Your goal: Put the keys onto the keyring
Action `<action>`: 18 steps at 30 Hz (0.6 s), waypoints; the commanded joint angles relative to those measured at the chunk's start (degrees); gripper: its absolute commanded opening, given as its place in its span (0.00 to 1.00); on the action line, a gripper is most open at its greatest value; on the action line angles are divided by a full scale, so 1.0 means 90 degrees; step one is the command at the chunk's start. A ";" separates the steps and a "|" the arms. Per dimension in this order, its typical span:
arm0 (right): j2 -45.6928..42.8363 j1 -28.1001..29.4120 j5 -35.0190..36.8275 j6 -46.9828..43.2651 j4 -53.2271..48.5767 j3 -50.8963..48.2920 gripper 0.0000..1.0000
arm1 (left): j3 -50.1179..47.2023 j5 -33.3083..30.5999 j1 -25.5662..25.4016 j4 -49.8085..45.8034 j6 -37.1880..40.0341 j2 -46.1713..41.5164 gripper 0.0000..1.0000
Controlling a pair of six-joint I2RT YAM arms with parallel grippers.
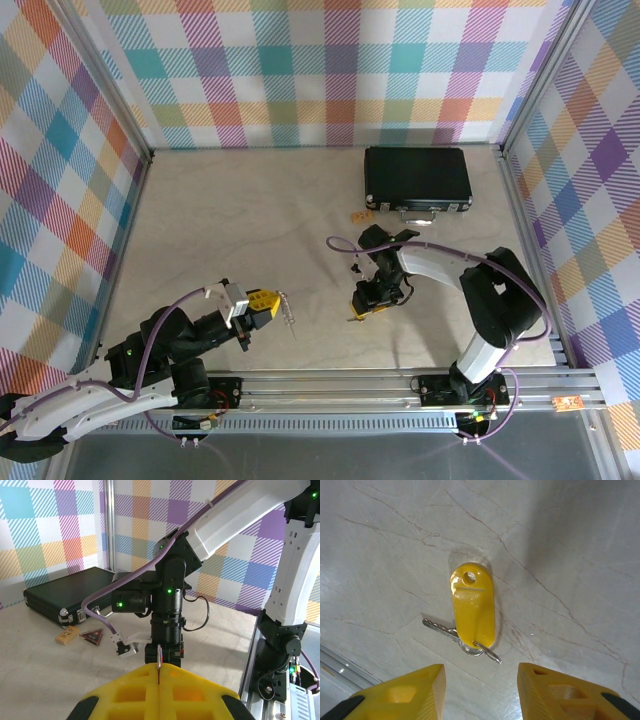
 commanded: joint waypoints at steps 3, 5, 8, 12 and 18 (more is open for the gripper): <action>0.0203 -0.0053 -0.0205 -0.0142 0.0074 -0.0073 0.40 | 0.0065 0.0090 -0.0052 0.0388 0.0057 -0.0007 0.00; 0.0227 -0.0047 -0.0226 -0.0147 0.0076 -0.0073 0.39 | 0.0065 0.0087 -0.0060 0.0394 0.0053 -0.0024 0.00; 0.0266 -0.0052 -0.0263 -0.0170 0.0076 -0.0073 0.37 | 0.0065 0.0095 -0.0051 0.0393 0.0059 -0.0035 0.00; 0.0297 -0.0051 -0.0370 -0.0193 0.0061 -0.0082 0.33 | 0.0056 0.0066 -0.0054 0.0386 0.0052 -0.0077 0.00; 0.0277 -0.0044 -0.0387 -0.0220 0.0026 -0.0097 0.30 | 0.0045 0.0061 -0.0058 0.0383 0.0052 -0.0085 0.00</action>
